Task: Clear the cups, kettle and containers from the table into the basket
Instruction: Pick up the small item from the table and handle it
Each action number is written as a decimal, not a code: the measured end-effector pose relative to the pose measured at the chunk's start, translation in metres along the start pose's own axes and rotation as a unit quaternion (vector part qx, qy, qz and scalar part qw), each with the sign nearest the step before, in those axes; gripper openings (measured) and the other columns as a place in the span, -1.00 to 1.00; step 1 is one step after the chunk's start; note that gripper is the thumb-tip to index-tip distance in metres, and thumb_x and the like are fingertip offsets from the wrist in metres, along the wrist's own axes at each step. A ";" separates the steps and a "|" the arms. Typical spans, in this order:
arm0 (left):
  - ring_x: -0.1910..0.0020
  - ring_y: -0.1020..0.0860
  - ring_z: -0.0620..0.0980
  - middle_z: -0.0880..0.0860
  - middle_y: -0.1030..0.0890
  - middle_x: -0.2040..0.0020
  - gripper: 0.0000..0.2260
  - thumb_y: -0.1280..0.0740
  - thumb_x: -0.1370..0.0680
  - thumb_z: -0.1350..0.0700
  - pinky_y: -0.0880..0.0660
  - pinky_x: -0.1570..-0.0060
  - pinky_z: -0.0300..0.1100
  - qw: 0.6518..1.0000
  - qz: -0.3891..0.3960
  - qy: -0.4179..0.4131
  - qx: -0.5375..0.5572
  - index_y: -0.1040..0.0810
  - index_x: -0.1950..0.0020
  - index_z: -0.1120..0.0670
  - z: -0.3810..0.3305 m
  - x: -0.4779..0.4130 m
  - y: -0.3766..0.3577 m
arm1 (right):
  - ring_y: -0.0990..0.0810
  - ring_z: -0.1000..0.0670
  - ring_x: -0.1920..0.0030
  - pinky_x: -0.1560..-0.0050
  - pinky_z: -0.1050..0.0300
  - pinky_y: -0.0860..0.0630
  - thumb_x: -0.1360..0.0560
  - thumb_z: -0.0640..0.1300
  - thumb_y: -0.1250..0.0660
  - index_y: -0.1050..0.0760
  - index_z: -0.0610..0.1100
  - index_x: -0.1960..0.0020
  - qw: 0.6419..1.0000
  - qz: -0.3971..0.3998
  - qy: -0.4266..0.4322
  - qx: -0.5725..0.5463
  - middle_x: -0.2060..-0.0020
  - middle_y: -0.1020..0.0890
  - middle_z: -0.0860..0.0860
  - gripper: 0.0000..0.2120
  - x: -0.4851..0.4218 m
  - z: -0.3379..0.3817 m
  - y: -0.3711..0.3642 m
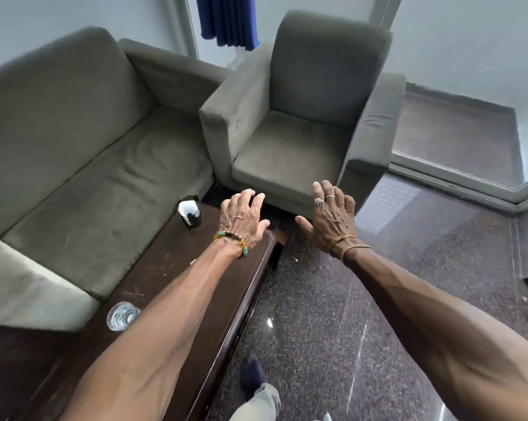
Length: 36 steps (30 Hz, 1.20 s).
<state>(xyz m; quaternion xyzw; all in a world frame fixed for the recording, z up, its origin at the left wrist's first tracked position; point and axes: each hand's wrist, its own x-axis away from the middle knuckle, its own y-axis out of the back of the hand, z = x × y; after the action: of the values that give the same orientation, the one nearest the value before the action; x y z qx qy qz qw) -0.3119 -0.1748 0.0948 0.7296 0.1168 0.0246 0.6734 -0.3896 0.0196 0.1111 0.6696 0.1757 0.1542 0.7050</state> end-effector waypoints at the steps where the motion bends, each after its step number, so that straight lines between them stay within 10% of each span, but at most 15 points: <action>1: -0.31 -0.39 0.10 0.06 -0.37 -0.38 -0.39 -0.36 -0.46 -0.17 -0.31 -0.24 0.01 1.000 -0.004 -0.005 0.001 -0.32 -0.45 0.00 0.003 -0.013 0.004 | -0.19 -0.20 -0.46 -0.39 -0.15 -0.16 -0.49 0.27 -0.24 -0.06 -0.16 -0.56 1.000 -0.008 -0.003 0.002 -0.51 -0.18 -0.14 -0.18 -0.011 0.000 0.004; 25: -0.27 -0.40 0.08 0.04 -0.37 -0.36 -0.45 -0.37 -0.46 -0.15 -0.32 -0.23 -0.01 0.999 0.023 0.043 -0.011 -0.37 -0.40 -0.01 0.056 -0.144 -0.020 | -0.19 -0.20 -0.47 -0.40 -0.14 -0.15 -0.51 0.27 -0.22 -0.03 -0.16 -0.57 0.997 0.013 0.077 0.005 -0.53 -0.15 -0.14 -0.18 -0.183 0.010 -0.012; 36: -0.26 -0.42 0.12 0.04 -0.39 -0.34 -0.48 -0.40 -0.44 -0.08 -0.34 -0.23 0.03 0.967 0.056 0.248 0.021 -0.40 -0.37 -0.02 0.114 -0.194 -0.076 | -0.18 -0.20 -0.46 -0.41 -0.15 -0.17 -0.51 0.25 -0.24 -0.03 -0.15 -0.56 0.969 0.091 0.231 -0.008 -0.52 -0.14 -0.14 -0.19 -0.333 0.057 -0.079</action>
<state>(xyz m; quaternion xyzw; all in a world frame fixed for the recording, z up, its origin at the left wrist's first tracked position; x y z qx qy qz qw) -0.4885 -0.3205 0.0332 0.7200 0.2401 0.2400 0.6053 -0.6614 -0.1857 0.0487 0.6231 0.2713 0.3698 0.6336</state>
